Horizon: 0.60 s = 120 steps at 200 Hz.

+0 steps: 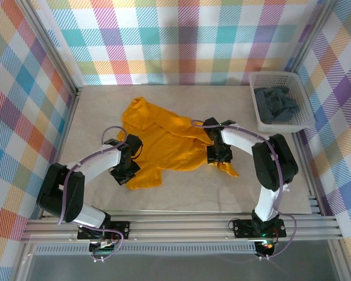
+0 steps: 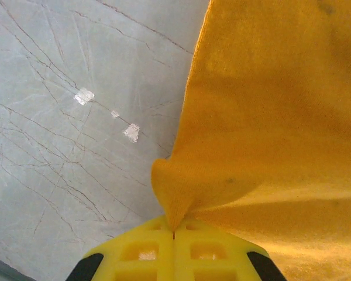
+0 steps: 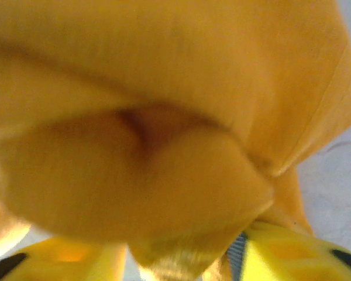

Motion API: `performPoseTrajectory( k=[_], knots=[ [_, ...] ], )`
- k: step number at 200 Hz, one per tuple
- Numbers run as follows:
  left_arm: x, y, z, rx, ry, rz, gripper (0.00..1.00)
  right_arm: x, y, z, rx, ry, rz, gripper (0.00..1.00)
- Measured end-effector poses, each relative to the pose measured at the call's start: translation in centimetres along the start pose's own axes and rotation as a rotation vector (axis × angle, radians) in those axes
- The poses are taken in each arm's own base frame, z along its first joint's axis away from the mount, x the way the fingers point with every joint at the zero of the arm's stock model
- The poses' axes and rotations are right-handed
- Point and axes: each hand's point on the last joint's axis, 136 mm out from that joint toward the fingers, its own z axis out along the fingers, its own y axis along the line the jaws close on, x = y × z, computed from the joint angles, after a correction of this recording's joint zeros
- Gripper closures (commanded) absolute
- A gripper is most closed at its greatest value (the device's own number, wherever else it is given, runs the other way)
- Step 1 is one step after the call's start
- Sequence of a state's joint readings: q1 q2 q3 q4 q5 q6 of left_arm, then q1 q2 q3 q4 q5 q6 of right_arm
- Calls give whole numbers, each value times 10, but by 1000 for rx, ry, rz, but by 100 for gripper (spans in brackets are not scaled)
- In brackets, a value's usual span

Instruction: Fold and stack the t-shirts

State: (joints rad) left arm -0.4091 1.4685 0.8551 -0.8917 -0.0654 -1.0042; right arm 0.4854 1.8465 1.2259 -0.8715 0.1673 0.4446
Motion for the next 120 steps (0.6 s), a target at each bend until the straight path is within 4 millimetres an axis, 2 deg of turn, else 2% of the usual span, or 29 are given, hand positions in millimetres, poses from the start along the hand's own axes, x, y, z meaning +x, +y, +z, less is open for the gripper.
performPoseTrajectory(
  k=[11,29,53,73,90,120],
  knots=[
    [0,0,0,-1,0,2,100,-10,0,-2,-1,-20,14,75],
    [0,2,0,-8,2,5,100,-24,-1,-10,-9,-56,21,81],
    [0,4,-2,-20,0,9,100,-34,-5,-16,-20,-76,40,100],
    [-3,8,-1,-30,-4,4,100,-36,-14,-18,-22,-74,76,100],
    [-8,14,-2,-48,-12,-2,100,-41,-29,-23,-28,-75,126,100],
    [-23,30,-9,-65,-42,-42,100,-65,-65,-50,-74,-124,257,100]
  ],
)
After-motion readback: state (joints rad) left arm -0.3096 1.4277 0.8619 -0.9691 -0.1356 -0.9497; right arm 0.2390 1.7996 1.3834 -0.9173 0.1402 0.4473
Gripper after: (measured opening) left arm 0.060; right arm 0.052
